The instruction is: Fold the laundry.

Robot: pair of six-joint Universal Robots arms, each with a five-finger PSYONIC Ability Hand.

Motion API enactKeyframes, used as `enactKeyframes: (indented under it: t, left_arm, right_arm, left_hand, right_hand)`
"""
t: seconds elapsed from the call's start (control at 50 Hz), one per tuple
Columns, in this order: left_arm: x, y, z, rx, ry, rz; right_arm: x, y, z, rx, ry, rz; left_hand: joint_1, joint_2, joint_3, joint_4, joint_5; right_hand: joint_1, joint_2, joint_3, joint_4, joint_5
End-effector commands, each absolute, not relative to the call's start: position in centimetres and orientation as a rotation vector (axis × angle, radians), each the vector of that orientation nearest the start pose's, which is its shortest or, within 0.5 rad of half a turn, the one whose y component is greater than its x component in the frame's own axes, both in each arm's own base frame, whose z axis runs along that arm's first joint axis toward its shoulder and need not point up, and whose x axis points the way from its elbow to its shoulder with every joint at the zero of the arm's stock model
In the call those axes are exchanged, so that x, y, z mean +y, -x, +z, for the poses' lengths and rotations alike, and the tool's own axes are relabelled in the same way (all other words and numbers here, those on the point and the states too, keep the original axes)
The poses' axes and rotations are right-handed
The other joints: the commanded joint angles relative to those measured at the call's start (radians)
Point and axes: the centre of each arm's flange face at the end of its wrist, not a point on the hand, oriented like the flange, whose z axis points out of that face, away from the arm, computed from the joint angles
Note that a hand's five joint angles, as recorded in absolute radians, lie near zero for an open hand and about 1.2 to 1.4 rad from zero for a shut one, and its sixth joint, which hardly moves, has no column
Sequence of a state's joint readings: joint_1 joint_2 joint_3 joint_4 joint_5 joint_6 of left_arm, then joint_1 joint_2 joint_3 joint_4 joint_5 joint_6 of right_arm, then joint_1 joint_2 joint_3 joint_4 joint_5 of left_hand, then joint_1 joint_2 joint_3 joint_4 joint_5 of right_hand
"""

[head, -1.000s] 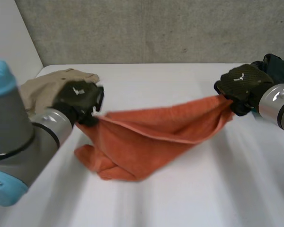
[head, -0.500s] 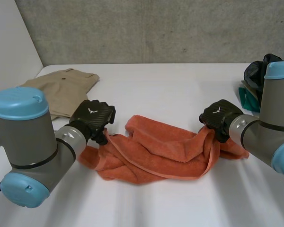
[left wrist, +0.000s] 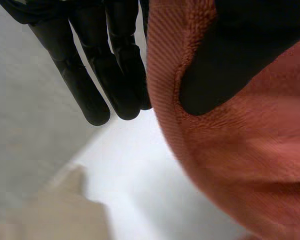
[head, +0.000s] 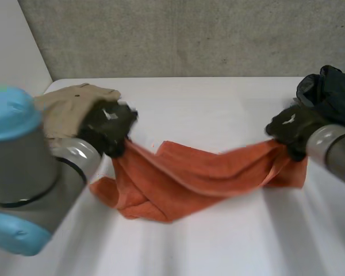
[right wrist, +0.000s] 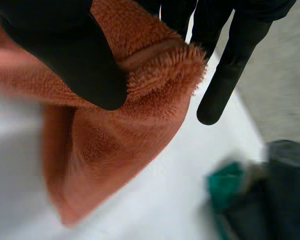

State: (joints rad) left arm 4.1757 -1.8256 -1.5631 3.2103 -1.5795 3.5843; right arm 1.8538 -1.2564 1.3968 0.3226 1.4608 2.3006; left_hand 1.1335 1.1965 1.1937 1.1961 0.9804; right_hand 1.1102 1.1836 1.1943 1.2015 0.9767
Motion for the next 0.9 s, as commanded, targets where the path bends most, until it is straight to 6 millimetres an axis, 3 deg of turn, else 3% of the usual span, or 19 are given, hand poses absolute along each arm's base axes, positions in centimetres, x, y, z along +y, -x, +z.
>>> enactKeyframes:
  t: [0.02,0.12,0.2,0.22,0.28,0.34,0.36,0.38,0.4,0.42,0.44,0.48,0.5,0.56,0.62,0.7,0.78,0.8,0.9]
  left_arm:
    - [-19.4,25.7,31.7,1.996,-0.998,-2.198]
    - [-18.9,25.4,29.4,2.078,-1.131,-1.978]
    - [-20.8,26.4,26.0,2.121,-1.209,-1.837]
    - [-22.1,27.1,25.1,2.116,-1.224,-1.818]
    - [-24.8,28.5,24.6,2.066,-1.207,-1.852]
    - [-29.0,30.1,26.6,1.904,-1.088,-2.006]
    - [-30.2,30.3,27.7,1.840,-1.039,-2.061]
    - [-32.3,30.7,30.5,1.684,-0.926,-2.185]
    - [-33.2,30.7,32.0,1.600,-0.865,-2.246]
    - [-33.9,30.8,33.5,1.515,-0.803,-2.312]
    - [-34.5,31.1,36.5,1.338,-0.694,-2.430]
    - [-34.9,30.9,39.6,1.142,-0.554,-2.536]
    - [-34.9,30.7,41.4,1.015,-0.454,-2.606]
    - [-34.4,30.6,43.4,0.874,-0.337,-2.677]
    - [-34.2,30.8,42.0,0.935,-0.358,-2.658]
    - [-34.3,30.5,38.4,1.097,-0.454,-2.586]
    - [-33.4,29.6,34.7,1.261,-0.536,-2.525]
    - [-33.1,29.3,32.6,1.338,-0.574,-2.489]
    - [-31.7,28.7,26.6,1.541,-0.694,-2.365]
  right_arm:
    - [-24.8,-19.8,29.5,2.327,1.892,-1.900]
    - [-24.0,-19.8,29.0,2.305,2.016,-1.852]
    - [-25.1,-20.2,26.1,2.344,2.062,-1.679]
    - [-25.9,-20.8,24.5,2.352,2.086,-1.600]
    - [-27.9,-22.4,23.9,2.364,2.107,-1.626]
    - [-30.2,-23.8,25.2,2.365,2.079,-1.808]
    - [-32.0,-24.8,26.8,2.324,2.015,-2.027]
    - [-33.1,-25.4,28.0,2.272,1.957,-2.190]
    - [-33.8,-25.9,29.3,2.212,1.890,-2.336]
    - [-34.4,-26.4,30.6,2.145,1.812,-2.478]
    - [-35.4,-27.2,33.2,1.984,1.618,-2.766]
    - [-35.9,-27.6,35.7,1.797,1.412,-3.015]
    - [-35.8,-27.6,37.9,1.612,1.240,-3.202]
    - [-34.3,-27.3,41.1,1.337,1.037,-3.408]
    - [-33.4,-27.2,41.0,1.320,1.083,-3.383]
    - [-32.9,-27.4,38.1,1.467,1.271,-3.210]
    - [-32.1,-27.0,33.6,1.739,1.508,-2.888]
    - [-31.7,-26.7,31.8,1.846,1.577,-2.739]
    - [-30.1,-25.7,25.8,2.128,1.668,-2.281]
  left_hand:
    - [0.263,0.200,0.203,0.200,0.241]
    - [0.263,0.200,0.203,0.200,0.241]
    - [0.263,0.200,0.203,0.200,0.241]
    - [0.263,0.200,0.203,0.200,0.241]
    - [0.263,0.200,0.203,0.200,0.241]
    - [0.263,0.200,0.203,0.200,0.241]
    - [0.263,0.200,0.203,0.200,0.241]
    - [0.263,0.200,0.203,0.200,0.241]
    - [0.263,0.200,0.203,0.200,0.241]
    - [0.263,0.200,0.203,0.200,0.241]
    - [0.263,0.200,0.203,0.200,0.241]
    - [0.263,0.200,0.203,0.200,0.241]
    - [0.263,0.200,0.203,0.200,0.241]
    - [0.263,0.200,0.203,0.200,0.241]
    - [0.263,0.200,0.203,0.200,0.241]
    - [0.263,0.200,0.203,0.200,0.241]
    - [0.263,0.200,0.203,0.200,0.241]
    - [0.263,0.200,0.203,0.200,0.241]
    - [0.263,0.200,0.203,0.200,0.241]
  right_hand:
    - [0.286,0.213,0.202,0.195,0.245]
    - [0.286,0.213,0.202,0.195,0.245]
    - [0.286,0.213,0.202,0.195,0.245]
    - [0.286,0.213,0.202,0.195,0.245]
    - [0.286,0.213,0.202,0.195,0.245]
    - [0.286,0.213,0.202,0.195,0.245]
    - [0.286,0.213,0.202,0.195,0.245]
    - [0.286,0.213,0.202,0.195,0.245]
    - [0.286,0.213,0.202,0.195,0.245]
    - [0.286,0.213,0.202,0.195,0.245]
    - [0.286,0.213,0.202,0.195,0.245]
    - [0.286,0.213,0.202,0.195,0.245]
    - [0.286,0.213,0.202,0.195,0.245]
    - [0.286,0.213,0.202,0.195,0.245]
    - [0.286,0.213,0.202,0.195,0.245]
    - [0.286,0.213,0.202,0.195,0.245]
    - [0.286,0.213,0.202,0.195,0.245]
    - [0.286,0.213,0.202,0.195,0.245]
    - [0.286,0.213,0.202,0.195,0.245]
